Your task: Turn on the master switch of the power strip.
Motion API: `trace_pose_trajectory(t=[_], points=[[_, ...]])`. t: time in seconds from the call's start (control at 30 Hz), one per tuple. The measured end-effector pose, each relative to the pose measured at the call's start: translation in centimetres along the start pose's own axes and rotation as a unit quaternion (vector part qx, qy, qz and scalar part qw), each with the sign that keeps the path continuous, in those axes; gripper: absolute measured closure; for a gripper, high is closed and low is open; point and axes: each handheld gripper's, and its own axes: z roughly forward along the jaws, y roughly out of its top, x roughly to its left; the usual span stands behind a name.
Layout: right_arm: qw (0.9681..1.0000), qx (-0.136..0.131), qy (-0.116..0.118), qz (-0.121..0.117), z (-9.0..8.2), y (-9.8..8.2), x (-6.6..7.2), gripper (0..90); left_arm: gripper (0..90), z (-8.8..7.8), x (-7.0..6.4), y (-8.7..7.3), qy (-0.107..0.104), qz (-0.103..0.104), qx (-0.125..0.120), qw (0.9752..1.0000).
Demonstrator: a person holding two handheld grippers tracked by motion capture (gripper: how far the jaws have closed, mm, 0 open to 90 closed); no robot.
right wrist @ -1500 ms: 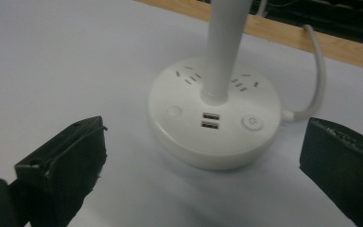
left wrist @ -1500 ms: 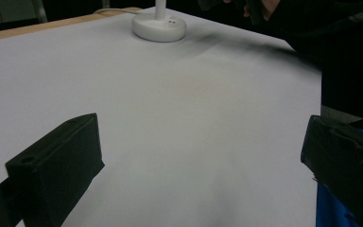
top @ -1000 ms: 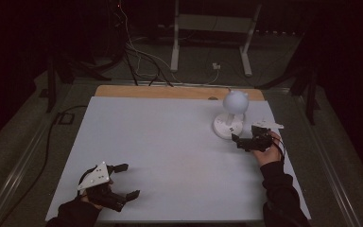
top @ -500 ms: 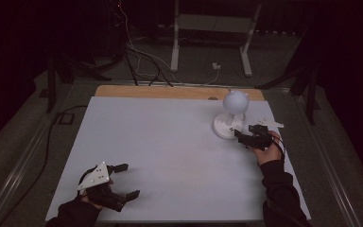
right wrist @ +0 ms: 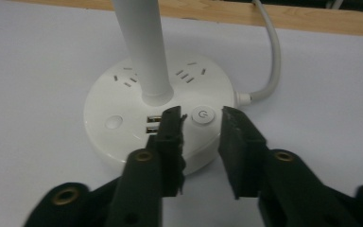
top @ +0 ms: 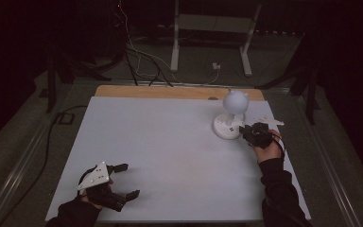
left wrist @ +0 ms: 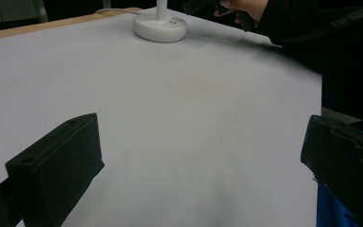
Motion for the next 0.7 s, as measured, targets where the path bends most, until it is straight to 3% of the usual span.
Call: trace_pose_trajectory(t=[0.1,0.13,0.17,0.2,0.7], points=[[1.0,-0.001,-0.006,-0.003,0.0,0.2,0.1,76.1,0.2,0.0,0.0,0.0,0.0,0.0,0.0,1.0],[0.9999,0.003,-0.009,-0.005,0.0,0.3,0.0,84.0,0.2,0.0,0.0,0.0,0.0,0.0,0.0,1.0],[0.9999,0.003,-0.009,-0.005,0.0,0.3,0.0,84.0,0.2,0.0,0.0,0.0,0.0,-0.001,0.0,1.0],[0.9999,0.005,-0.012,-0.004,-0.1,0.5,-0.2,89.8,0.2,0.0,0.0,0.0,0.0,-0.001,0.0,1.0],[0.9994,0.013,-0.03,-0.01,0.5,1.3,0.2,90.0,0.2,0.1,0.0,0.0,-0.001,-0.002,0.002,1.0]])
